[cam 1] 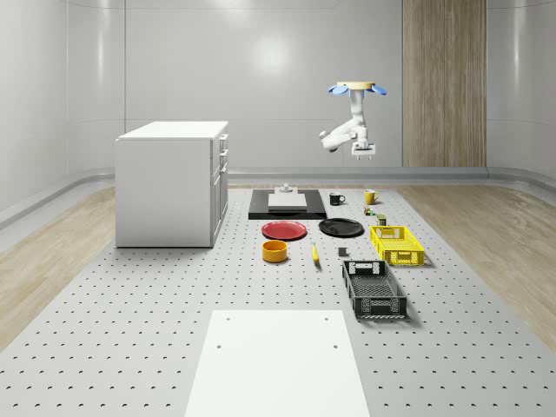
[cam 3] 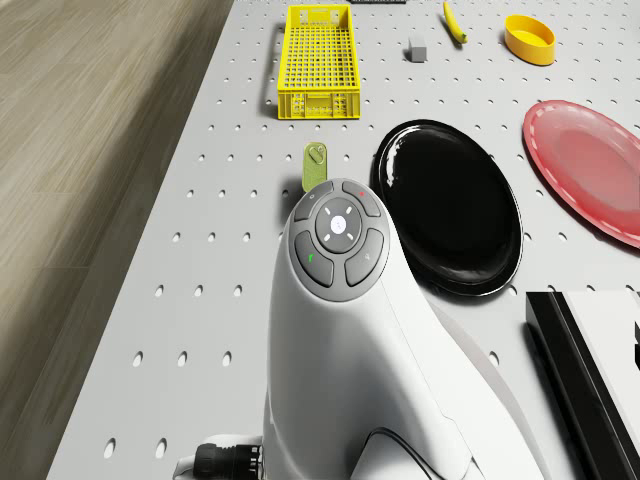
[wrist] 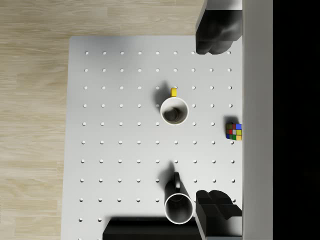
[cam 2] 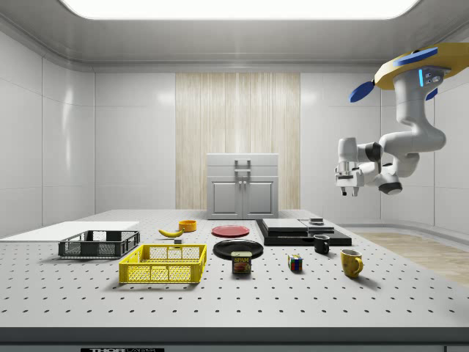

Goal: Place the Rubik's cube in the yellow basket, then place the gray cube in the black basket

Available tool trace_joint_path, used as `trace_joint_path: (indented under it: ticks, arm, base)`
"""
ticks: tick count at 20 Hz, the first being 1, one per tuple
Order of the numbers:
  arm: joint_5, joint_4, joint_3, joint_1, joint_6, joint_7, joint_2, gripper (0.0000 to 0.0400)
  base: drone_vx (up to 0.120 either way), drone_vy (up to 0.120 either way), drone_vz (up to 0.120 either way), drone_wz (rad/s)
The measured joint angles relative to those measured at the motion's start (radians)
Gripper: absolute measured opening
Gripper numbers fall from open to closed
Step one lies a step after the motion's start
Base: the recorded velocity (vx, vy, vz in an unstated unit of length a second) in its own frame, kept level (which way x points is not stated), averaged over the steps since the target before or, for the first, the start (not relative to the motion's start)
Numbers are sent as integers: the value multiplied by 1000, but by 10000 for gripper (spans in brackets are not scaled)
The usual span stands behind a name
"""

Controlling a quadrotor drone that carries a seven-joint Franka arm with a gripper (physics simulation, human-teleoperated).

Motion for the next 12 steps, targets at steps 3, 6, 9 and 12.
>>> trace_joint_path:
  ticks: [3,6,9,12]
  arm:
    - [2,0,11,-20,5,15,-19,400]
    - [8,0,20,-34,15,26,-37,400]
    - [14,1,28,-44,26,34,-54,400]
    - [22,2,35,-52,39,42,-70,400]
  base:
    - [120,120,0,0]
    - [120,13,-53,0]
    - [120,0,-120,0]
    - [120,0,-120,0]
